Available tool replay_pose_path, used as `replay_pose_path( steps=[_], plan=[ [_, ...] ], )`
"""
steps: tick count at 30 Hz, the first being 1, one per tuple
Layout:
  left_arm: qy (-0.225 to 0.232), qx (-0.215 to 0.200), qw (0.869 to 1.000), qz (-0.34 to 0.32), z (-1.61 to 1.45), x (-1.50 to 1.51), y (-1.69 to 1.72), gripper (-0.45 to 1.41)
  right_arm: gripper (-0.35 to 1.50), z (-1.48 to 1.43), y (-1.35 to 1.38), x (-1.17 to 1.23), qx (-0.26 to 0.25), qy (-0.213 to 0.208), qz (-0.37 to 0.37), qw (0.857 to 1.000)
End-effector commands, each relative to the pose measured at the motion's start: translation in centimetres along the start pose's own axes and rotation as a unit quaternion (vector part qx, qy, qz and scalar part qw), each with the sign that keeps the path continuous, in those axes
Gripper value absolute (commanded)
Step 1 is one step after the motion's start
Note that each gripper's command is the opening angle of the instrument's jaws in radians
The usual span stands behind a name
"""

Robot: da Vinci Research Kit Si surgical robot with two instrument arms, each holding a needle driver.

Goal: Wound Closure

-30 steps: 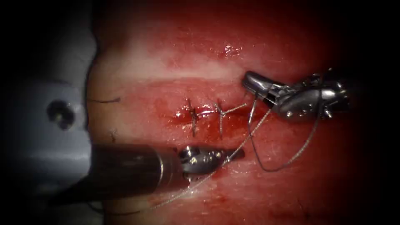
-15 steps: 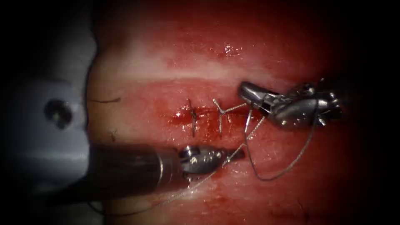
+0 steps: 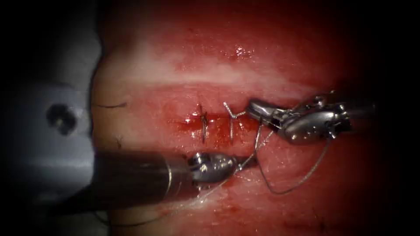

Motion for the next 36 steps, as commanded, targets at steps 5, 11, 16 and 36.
replay_pose_path(
  steps=[5, 11, 16, 36],
  plan=[
    [0.044, 0.039, 0.998, -0.018, -0.21, 0.2, -0.07, 0.04, -0.35, -0.02, 0.14, 0.02, -0.002, 0.006, 0.041, 0.999],
    [0.072, 0.077, 0.994, -0.023, -0.4, 0.34, -0.18, 0.04, -0.35, 0.0, 0.17, -0.01, 0.001, 0.01, 0.071, 0.997],
    [0.07, 0.086, 0.993, -0.025, -0.29, 0.31, -0.19, 0.04, -0.35, 0.0, 0.18, -0.03, 0.002, 0.011, 0.083, 0.996],
    [0.058, 0.089, 0.994, -0.008, 0.22, -0.1, -0.34, 0.02, -0.35, 0.06, 0.33, -0.08, 0.042, 0.043, 0.122, 0.991]
  ],
)
